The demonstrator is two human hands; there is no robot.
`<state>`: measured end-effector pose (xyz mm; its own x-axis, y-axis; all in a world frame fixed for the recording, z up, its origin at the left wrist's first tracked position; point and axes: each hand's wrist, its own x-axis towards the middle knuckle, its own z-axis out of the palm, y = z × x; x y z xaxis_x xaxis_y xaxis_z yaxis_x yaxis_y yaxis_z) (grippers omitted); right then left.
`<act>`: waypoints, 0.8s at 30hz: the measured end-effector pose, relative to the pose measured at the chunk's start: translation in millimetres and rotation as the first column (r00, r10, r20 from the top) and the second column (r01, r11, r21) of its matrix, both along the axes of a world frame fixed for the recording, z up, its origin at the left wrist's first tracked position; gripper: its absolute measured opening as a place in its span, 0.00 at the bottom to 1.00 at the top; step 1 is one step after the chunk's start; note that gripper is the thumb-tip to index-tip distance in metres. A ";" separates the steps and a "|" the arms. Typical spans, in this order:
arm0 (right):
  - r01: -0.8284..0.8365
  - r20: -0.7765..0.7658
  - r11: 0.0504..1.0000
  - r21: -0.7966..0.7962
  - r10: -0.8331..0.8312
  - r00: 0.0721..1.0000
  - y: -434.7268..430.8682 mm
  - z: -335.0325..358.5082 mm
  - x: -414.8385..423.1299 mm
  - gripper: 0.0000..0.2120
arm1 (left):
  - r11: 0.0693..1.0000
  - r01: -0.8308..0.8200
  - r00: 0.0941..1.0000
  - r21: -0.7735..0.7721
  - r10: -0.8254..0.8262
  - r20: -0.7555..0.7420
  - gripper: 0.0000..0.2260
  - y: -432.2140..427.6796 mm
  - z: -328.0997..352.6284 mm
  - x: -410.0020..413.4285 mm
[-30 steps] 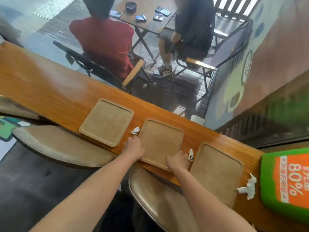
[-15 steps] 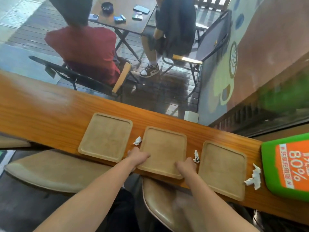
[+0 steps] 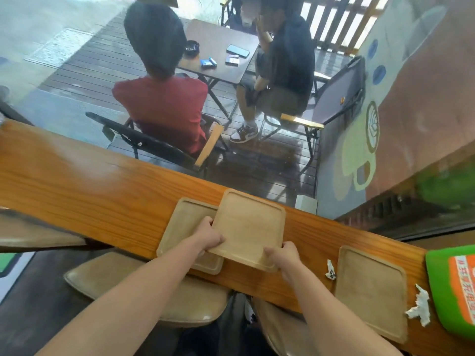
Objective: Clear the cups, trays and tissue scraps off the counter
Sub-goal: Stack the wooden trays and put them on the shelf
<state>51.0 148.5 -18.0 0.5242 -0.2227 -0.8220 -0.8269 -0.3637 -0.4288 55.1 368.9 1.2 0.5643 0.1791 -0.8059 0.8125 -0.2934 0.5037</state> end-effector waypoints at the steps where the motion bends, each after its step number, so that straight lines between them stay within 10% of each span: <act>1: -0.008 0.002 1.000 0.003 0.008 1.000 11.1 0.8 2.1 0.26 | 1.000 -0.005 1.000 0.004 0.005 0.003 0.24 11.7 1.5 1.1; 24: -0.105 -0.084 0.994 0.002 0.105 0.991 140.1 -25.3 -1.8 0.19 | 0.994 0.044 0.996 0.100 -0.035 -0.085 0.25 145.1 -41.4 -15.1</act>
